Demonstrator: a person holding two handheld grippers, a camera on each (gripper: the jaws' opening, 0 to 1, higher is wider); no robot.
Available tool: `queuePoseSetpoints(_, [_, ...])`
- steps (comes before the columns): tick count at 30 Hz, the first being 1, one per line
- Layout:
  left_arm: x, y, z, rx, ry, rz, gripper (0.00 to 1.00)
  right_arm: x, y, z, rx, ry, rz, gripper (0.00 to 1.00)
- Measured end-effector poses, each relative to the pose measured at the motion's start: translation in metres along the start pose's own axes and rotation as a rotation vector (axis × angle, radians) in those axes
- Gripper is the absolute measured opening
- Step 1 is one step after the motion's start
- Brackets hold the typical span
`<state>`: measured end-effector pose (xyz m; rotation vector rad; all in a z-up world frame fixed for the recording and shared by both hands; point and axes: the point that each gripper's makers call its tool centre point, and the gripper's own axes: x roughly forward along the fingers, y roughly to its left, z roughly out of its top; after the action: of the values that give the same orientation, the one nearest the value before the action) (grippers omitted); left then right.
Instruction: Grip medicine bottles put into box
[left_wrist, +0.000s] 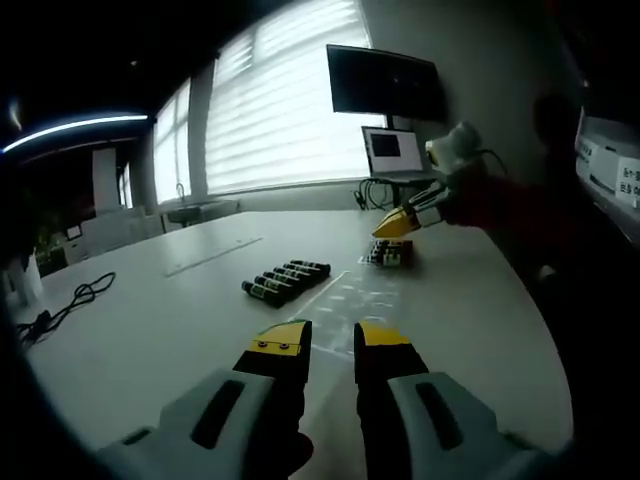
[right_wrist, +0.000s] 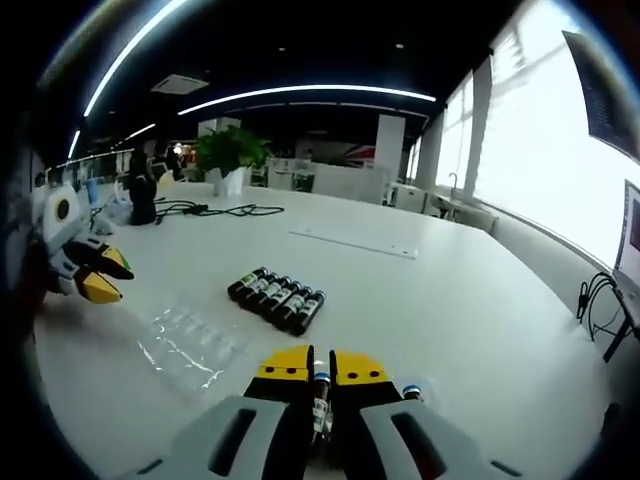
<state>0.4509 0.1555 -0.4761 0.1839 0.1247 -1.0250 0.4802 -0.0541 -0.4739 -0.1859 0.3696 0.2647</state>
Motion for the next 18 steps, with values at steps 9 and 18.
queuePoseSetpoints(9, [0.000, 0.002, 0.001, -0.011, -0.003, 0.009, 0.11, 0.013, 0.004, 0.014, -0.033, -0.011, 0.022, 0.02])
queuePoseSetpoints(18, [0.000, 0.003, 0.000, -0.004, 0.003, 0.010, 0.11, 0.029, 0.010, 0.020, -0.077, -0.003, 0.053, 0.05])
